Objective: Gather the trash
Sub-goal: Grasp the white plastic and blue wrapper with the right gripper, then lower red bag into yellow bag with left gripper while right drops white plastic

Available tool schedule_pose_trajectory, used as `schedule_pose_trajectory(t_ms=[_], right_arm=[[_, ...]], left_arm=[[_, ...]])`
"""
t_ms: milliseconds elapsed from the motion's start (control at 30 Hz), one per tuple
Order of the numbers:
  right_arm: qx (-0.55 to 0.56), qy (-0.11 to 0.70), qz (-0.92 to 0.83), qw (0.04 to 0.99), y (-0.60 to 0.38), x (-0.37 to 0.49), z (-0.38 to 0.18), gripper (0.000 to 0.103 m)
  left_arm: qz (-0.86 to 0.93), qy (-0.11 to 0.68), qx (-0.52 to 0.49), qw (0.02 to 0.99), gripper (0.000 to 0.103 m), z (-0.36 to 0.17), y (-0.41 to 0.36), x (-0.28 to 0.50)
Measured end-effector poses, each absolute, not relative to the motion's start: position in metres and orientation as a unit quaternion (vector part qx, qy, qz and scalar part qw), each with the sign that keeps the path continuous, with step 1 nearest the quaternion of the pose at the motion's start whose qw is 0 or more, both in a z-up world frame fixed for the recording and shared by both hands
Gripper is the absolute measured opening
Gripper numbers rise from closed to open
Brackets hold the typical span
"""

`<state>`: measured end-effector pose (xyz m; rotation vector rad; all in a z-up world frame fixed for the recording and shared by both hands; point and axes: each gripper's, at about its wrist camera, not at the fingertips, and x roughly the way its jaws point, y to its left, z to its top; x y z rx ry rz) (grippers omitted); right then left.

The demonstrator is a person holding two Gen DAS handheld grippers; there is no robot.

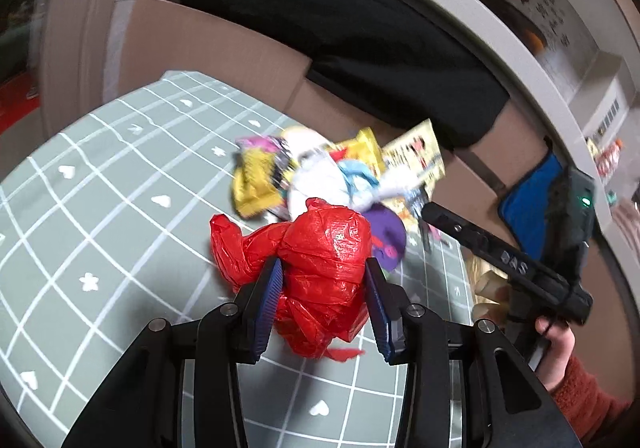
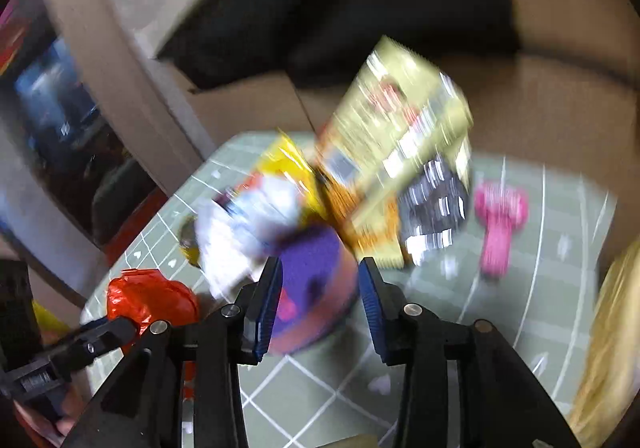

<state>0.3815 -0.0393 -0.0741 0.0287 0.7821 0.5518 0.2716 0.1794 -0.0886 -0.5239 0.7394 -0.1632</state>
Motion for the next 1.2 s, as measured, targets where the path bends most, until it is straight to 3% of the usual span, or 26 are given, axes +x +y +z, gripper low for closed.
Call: schedule_pose_trajectory(t_ms=[233, 467, 600, 767, 1200], right_arm=[[-0.12, 0.316, 0.314, 0.887, 0.03, 0.383, -0.048, 0.039], [-0.17, 0.364, 0.289, 0.869, 0.054, 0.423, -0.093, 0.039], [-0.146, 0.381, 0.294, 0.865, 0.039, 0.424, -0.108, 0.041], [-0.111, 0.389, 0.298, 0.865, 0.019, 0.415, -0.088, 0.023], [-0.093, 0.309, 0.275, 0.906, -0.06, 0.352, 0.0, 0.022]], left_arm=[[-0.024, 0.314, -0.247, 0.917, 0.042, -0.065, 0.202, 0.262], [-0.018, 0.324, -0.261, 0.909, 0.042, -0.072, 0.213, 0.262], [-0.015, 0.328, -0.259, 0.908, 0.042, -0.076, 0.214, 0.265], [-0.02, 0.326, -0.249, 0.912, 0.042, -0.07, 0.205, 0.266], [-0.058, 0.284, -0.177, 0.941, 0.042, -0.005, 0.137, 0.264]])
